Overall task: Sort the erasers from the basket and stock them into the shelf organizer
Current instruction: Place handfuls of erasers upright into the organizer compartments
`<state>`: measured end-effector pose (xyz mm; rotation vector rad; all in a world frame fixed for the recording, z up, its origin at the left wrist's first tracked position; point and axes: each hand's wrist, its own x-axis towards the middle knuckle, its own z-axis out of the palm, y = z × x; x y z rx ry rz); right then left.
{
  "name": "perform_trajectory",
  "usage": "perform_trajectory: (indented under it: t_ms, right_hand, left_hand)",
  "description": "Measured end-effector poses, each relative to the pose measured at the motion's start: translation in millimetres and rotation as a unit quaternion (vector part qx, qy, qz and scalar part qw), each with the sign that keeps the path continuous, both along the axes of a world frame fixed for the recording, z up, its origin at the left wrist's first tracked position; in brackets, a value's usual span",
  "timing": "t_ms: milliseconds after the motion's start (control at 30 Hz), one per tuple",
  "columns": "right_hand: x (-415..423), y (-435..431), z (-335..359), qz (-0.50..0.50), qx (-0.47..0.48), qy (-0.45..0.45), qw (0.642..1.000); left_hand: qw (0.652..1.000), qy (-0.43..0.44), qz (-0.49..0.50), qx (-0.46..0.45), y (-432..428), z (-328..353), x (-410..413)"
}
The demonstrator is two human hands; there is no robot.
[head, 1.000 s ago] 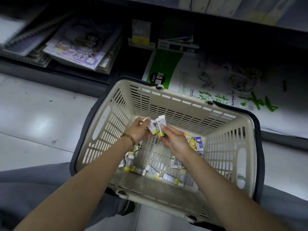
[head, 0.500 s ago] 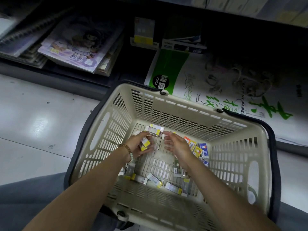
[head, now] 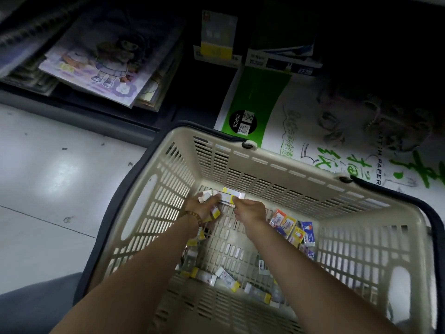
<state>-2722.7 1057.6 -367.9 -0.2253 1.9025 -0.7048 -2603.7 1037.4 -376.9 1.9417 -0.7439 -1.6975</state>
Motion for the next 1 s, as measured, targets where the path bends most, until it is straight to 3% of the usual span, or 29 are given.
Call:
perform_trajectory:
  t_ms: [133, 300, 467, 600, 767, 1000]
  right_hand:
    - [3.5, -5.6, -7.0, -0.009, 0.045, 0.026, 0.999]
    - [13.2, -6.2, -6.0, -0.049, 0.077, -0.064, 0.994]
    - [15.5, 0.5, 3.8, -0.109, 0.069, -0.185, 0.974]
    - [8.4, 16.8, 15.4, -0.135, 0.020, -0.235, 0.962]
    - [-4.7, 38.1, 28.3, -0.065, -0.015, -0.288, 0.955]
    - [-18.9, 47.0, 33.5, 0.064, -0.008, -0.261, 0.963]
  left_hand:
    - [0.999, -0.012, -0.012, -0.028, -1.7, 0.1, -3.5]
    - [0.997, -0.014, -0.074, -0.027, -8.6, -1.4, 8.2]
    - [0.997, -0.001, -0.038, -0.060, -2.1, -1.2, 6.8]
    - [0.997, 0.054, -0.042, -0.031, 4.2, 1.2, 7.8]
    - [0.989, 0.112, -0.089, 0.037, 11.2, 10.5, 11.0]
    - [0.973, 0.132, -0.150, 0.114, 21.6, 13.0, 17.5]
